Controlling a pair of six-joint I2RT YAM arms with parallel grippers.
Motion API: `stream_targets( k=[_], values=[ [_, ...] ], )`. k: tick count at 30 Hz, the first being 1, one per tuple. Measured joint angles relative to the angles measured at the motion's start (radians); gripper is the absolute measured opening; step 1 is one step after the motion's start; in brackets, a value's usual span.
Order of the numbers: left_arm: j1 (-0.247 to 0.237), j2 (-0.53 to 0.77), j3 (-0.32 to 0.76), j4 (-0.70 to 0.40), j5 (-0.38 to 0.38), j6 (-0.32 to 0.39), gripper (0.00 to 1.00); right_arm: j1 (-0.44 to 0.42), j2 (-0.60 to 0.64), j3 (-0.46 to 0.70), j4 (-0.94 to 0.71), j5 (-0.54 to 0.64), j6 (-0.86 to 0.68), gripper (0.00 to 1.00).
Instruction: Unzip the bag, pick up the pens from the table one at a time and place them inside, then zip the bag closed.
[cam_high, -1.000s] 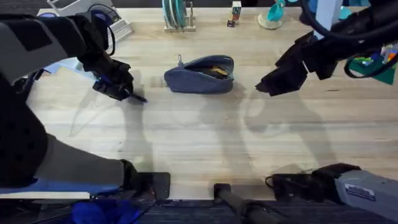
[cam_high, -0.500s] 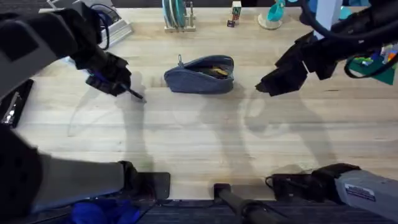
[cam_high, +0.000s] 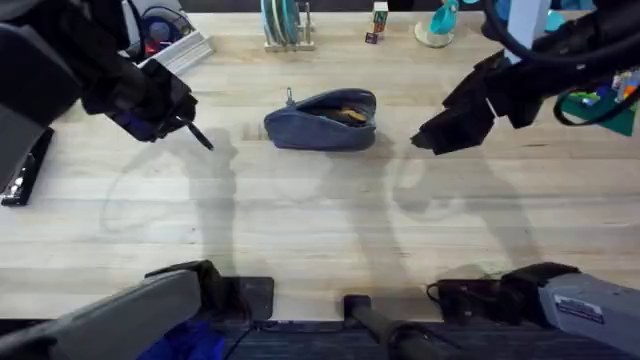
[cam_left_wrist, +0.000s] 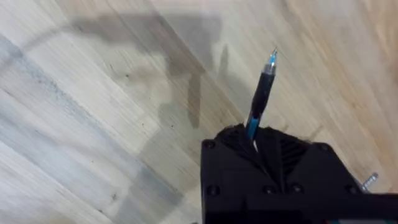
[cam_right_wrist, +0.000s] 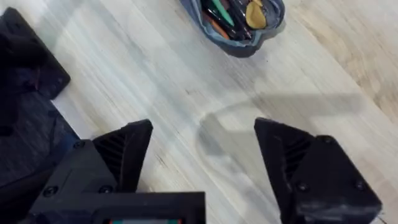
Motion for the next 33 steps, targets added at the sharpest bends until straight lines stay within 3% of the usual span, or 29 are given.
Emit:
stream_targets(
  k=[19,26,33],
  values=[
    [0.0,-0.177,0.011,-0.055,-0.023,0.319,0.04,0.0,0.0,0.0,0.0,0.0,0.0,0.998],
    [0.0,-0.182,0.126,-0.137,-0.023,0.407,0.04,0.0,0.0,0.0,0.0,0.0,0.0,0.997],
    [-0.024,-0.182,0.23,-0.209,-0.019,0.55,0.04,0.0,0.0,0.0,0.0,0.0,0.0,0.998]
  ],
)
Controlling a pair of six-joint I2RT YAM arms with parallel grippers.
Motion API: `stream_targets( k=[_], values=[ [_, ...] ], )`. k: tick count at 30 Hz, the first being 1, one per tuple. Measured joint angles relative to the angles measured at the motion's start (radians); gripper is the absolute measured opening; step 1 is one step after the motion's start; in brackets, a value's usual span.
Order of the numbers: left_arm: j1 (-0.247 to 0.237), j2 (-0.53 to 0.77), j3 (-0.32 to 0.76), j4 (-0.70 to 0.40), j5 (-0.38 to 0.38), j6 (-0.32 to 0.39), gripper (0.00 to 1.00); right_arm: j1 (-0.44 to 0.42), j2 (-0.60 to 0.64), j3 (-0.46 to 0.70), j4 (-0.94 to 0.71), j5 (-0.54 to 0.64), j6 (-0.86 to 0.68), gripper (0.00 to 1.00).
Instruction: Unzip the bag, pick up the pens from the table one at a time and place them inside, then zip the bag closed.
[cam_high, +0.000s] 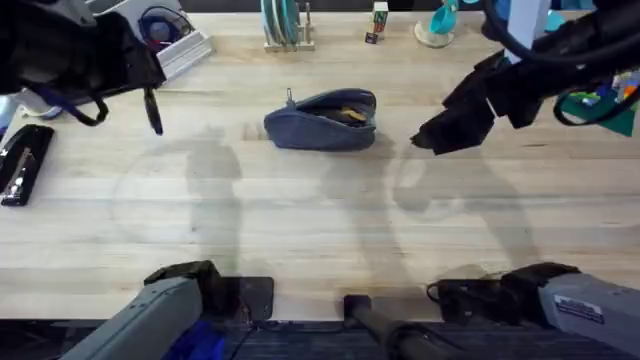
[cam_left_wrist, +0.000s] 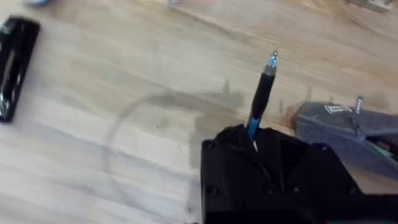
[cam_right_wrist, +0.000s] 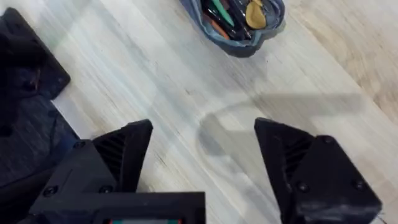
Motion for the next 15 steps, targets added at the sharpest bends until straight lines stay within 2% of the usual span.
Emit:
stream_targets(
  k=[5,9,15],
  values=[
    [-0.079,0.0,0.04,-0.009,0.019,0.121,0.04,0.0,0.0,0.0,0.0,0.0,0.0,0.998],
    [-0.165,0.0,0.065,-0.011,0.023,0.212,0.04,0.0,0.0,0.0,0.0,0.0,0.0,0.998],
    [-0.279,0.0,0.088,-0.012,0.024,0.317,0.04,0.0,0.0,0.0,0.0,0.0,0.0,0.998]
  ],
)
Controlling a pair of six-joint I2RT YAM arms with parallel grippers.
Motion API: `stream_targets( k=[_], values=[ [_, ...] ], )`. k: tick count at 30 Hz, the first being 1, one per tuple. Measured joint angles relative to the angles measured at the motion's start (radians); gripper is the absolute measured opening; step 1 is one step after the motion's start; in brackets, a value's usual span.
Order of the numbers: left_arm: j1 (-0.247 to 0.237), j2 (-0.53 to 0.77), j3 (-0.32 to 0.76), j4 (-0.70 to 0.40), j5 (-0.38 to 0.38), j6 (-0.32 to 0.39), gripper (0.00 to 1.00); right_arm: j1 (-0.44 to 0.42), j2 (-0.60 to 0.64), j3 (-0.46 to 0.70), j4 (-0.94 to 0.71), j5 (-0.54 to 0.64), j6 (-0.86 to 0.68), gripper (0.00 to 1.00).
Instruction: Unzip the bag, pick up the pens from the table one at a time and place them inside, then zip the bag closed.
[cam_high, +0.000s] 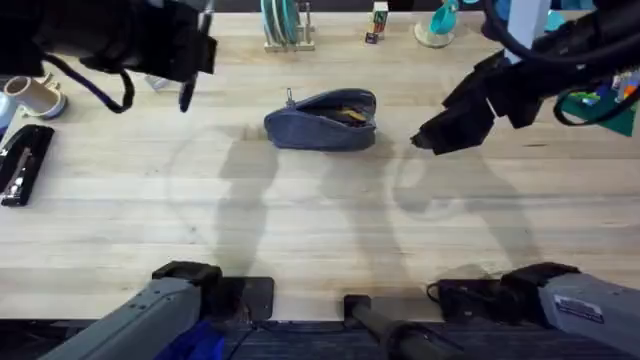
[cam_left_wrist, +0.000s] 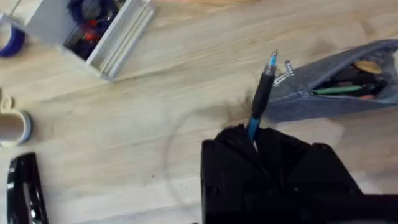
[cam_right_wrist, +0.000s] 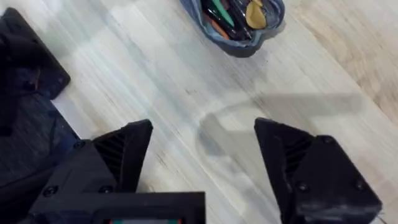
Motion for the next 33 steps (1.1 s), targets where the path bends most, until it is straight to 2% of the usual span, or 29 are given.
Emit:
stream_targets(
  k=[7,11,16,24,29,33],
  values=[
    [-0.099,0.0,0.03,0.0,0.006,0.1,0.04,0.0,0.0,0.0,0.0,0.0,0.0,0.997],
    [-0.127,0.0,0.039,0.0,0.043,0.155,0.04,0.0,0.0,0.0,0.0,0.0,0.0,0.997],
    [-0.128,0.0,0.039,0.002,0.116,0.213,0.04,0.0,0.0,0.0,0.0,0.0,0.0,0.998],
    [-0.128,0.0,0.039,0.022,0.274,0.288,0.04,0.0,0.0,0.0,0.0,0.0,0.0,0.998],
    [-0.128,0.0,0.039,0.026,0.349,0.38,0.04,0.0,0.0,0.0,0.0,0.0,0.0,0.998],
    [-0.128,0.0,0.039,0.05,0.391,0.427,0.04,0.0,0.0,0.0,0.0,0.0,0.0,0.998]
  ],
)
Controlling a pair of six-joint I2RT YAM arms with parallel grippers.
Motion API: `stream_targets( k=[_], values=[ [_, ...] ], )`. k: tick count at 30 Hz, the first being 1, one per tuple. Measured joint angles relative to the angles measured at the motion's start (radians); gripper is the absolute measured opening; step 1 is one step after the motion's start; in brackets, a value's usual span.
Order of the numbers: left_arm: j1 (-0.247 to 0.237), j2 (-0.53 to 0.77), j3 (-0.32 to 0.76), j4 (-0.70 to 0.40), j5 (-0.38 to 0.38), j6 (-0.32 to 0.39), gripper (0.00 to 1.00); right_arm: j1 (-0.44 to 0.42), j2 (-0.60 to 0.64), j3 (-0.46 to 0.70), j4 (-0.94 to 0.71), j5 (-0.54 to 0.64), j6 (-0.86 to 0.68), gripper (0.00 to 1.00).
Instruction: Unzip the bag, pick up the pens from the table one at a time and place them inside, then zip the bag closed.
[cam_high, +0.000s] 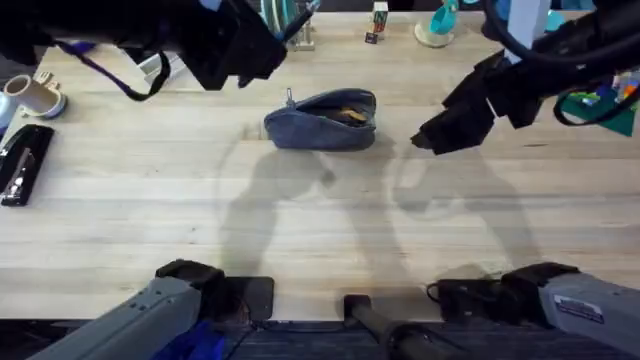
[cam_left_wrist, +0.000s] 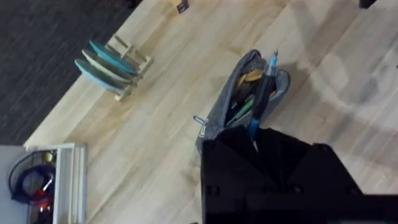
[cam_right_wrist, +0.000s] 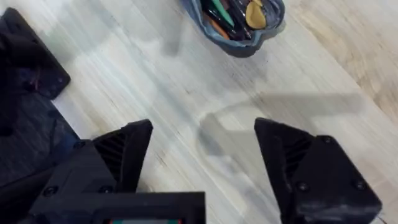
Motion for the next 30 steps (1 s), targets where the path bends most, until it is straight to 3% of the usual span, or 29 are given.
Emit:
stream_targets(
  k=[13,25,30],
  values=[
    [0.0,0.121,0.002,0.079,0.186,0.101,0.04,0.0,0.0,0.0,0.0,0.0,0.0,0.997],
    [-0.002,0.219,0.002,0.083,0.217,0.155,0.04,0.0,0.0,0.0,0.0,0.0,0.002,0.998],
    [-0.029,0.254,0.002,0.083,0.217,0.192,0.04,0.0,0.0,0.0,0.0,0.0,0.002,0.998]
  ],
)
